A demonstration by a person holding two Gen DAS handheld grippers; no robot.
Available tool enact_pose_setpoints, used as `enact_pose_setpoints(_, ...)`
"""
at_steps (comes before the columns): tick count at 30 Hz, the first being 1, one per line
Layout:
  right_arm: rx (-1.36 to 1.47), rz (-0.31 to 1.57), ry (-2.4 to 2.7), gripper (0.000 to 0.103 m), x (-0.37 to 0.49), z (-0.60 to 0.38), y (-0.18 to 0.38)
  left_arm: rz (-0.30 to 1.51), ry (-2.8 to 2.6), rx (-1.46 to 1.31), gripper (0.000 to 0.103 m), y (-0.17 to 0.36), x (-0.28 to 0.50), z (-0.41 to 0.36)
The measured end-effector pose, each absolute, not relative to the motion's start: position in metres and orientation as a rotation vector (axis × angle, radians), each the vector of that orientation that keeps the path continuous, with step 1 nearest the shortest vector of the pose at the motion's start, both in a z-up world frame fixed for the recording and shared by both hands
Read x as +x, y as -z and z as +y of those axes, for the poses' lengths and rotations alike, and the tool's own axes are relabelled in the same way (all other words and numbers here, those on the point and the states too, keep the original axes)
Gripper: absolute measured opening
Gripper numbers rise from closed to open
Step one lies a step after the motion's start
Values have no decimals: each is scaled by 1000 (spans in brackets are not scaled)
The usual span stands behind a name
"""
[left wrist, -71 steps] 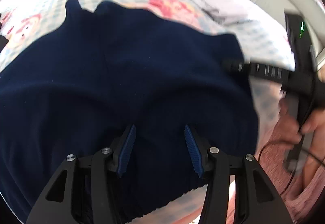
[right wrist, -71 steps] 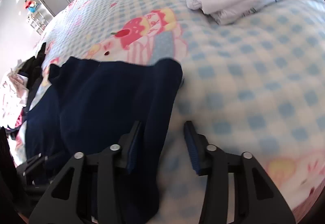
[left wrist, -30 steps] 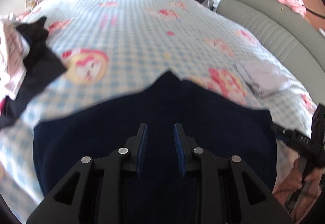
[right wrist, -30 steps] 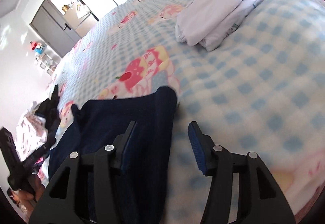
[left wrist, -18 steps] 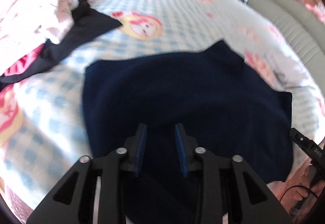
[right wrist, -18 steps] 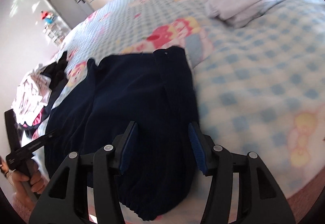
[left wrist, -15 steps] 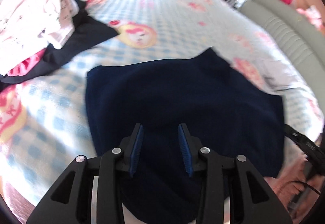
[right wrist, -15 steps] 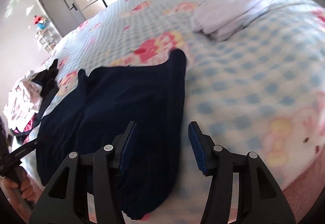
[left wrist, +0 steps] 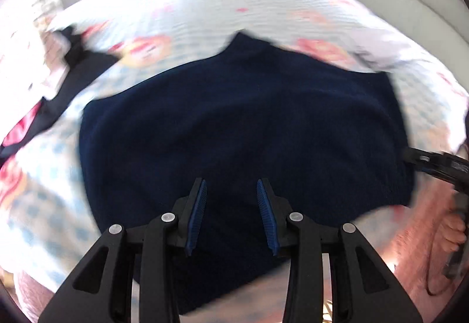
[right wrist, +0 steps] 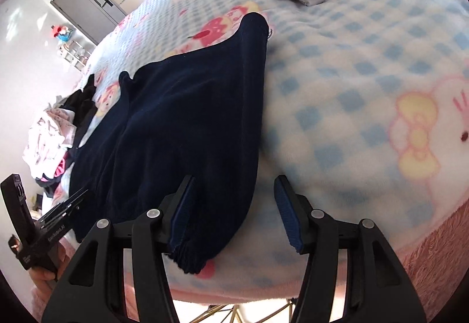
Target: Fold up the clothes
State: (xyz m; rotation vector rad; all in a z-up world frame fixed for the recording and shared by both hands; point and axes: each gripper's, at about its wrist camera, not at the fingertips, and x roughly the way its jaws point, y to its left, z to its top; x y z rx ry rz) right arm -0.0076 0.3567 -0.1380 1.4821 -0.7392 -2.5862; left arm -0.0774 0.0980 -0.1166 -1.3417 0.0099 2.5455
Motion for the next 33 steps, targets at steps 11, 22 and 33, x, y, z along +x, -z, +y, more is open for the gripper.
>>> enact_pose_setpoints(11, 1627, -542, 2547, 56, -3, 323, 145, -66, -2457, -1412, 42, 134, -74, 98)
enact_pose_setpoints(22, 1547, -725, 2503, 56, -2, 337, 143, -405, -2506, -1354, 43, 119, -62, 29)
enact_pose_setpoints(33, 1538, -607, 2553, 56, -6, 314, 129, -359, -2364, -1234, 48, 95, -79, 85)
